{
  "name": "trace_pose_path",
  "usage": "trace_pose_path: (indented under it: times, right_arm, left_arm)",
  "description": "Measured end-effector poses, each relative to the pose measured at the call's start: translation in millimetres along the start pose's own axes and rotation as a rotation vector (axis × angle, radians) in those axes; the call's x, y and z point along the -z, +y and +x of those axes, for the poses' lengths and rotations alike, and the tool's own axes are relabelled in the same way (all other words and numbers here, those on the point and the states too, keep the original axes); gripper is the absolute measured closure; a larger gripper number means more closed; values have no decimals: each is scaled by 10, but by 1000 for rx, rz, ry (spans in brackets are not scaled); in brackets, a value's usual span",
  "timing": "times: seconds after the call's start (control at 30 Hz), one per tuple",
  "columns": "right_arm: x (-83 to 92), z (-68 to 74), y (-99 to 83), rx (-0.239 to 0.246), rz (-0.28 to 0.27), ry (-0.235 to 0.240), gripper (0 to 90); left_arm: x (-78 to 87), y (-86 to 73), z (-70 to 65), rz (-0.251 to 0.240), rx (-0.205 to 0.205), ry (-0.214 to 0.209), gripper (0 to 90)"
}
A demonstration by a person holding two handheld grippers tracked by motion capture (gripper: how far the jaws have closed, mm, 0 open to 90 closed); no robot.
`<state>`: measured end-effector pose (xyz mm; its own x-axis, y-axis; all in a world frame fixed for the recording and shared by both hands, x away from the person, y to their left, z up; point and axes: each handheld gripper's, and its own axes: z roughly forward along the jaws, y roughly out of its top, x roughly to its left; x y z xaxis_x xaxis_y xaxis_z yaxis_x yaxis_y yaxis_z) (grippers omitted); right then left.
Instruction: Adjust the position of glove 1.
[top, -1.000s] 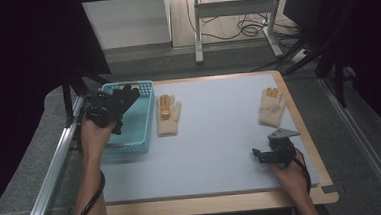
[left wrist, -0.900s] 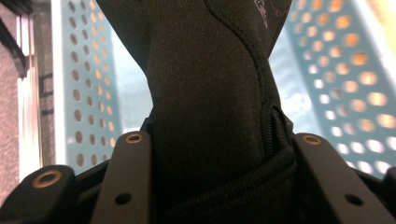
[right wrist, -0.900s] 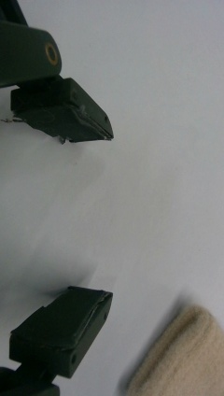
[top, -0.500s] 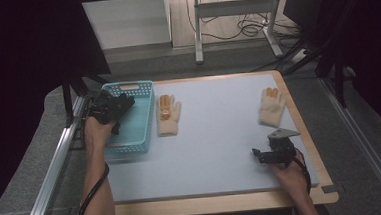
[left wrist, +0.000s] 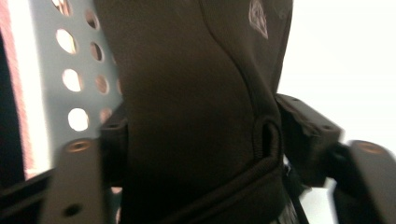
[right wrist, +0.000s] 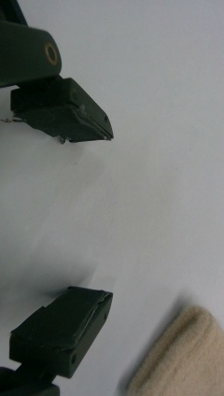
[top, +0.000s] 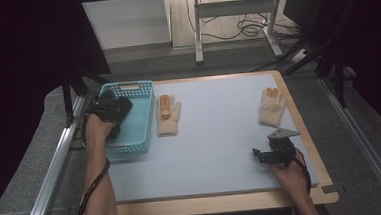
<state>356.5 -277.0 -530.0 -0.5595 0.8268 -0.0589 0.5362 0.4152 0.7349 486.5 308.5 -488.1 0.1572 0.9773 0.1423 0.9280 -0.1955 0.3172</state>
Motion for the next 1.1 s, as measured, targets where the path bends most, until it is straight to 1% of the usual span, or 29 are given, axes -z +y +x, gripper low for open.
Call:
trace_pose_path:
  times: [0.07, 0.1, 0.13, 0.23, 0.33, 0.47, 0.6, 0.7, 0.77, 0.87, 0.93, 0.97, 1.03, 1.1]
  right_arm:
    - [0, 0, 0, 0, 0, 0, 179]
    - [0, 0, 0, 0, 0, 0, 180]
    - [0, 0, 0, 0, 0, 0, 180]
    - [0, 1, 0, 0, 1, 0, 179]
    - [0, 1, 0, 0, 1, 0, 179]
    - [0, 0, 0, 0, 1, 0, 180]
    - [0, 0, 0, 0, 1, 0, 179]
    - [0, 0, 0, 0, 0, 0, 180]
    - [0, 0, 0, 0, 1, 0, 180]
    - [1, 0, 0, 1, 1, 0, 179]
    - [1, 0, 0, 1, 1, -1, 179]
    - [1, 0, 0, 1, 1, -1, 179]
    - [1, 1, 0, 1, 1, -1, 179]
    - [1, 1, 0, 1, 1, -1, 179]
  left_arm:
    - [80, -13, -3, -24, -18, -6, 199]
    - [135, -21, 4, -40, -26, -7, 187]
    - [172, -25, 11, -48, -26, -13, 168]
    - [306, -43, 50, -91, -13, -59, 143]
    - [416, -65, 63, -139, -3, -92, 114]
    - [505, -108, 37, -198, -20, -136, 82]
    - [564, -183, -20, -264, -22, -204, 53]
    - [631, -255, -85, -315, -30, -251, 46]
    - [690, -300, -147, -346, -44, -268, 44]
    - [796, -369, -256, -381, -83, -288, 36]
    - [887, -422, -342, -413, -103, -302, 35]
    - [916, -443, -375, -425, -107, -313, 33]
    - [987, -497, -467, -455, -128, -342, 31]
    - [1055, -571, -591, -495, -163, -344, 28]
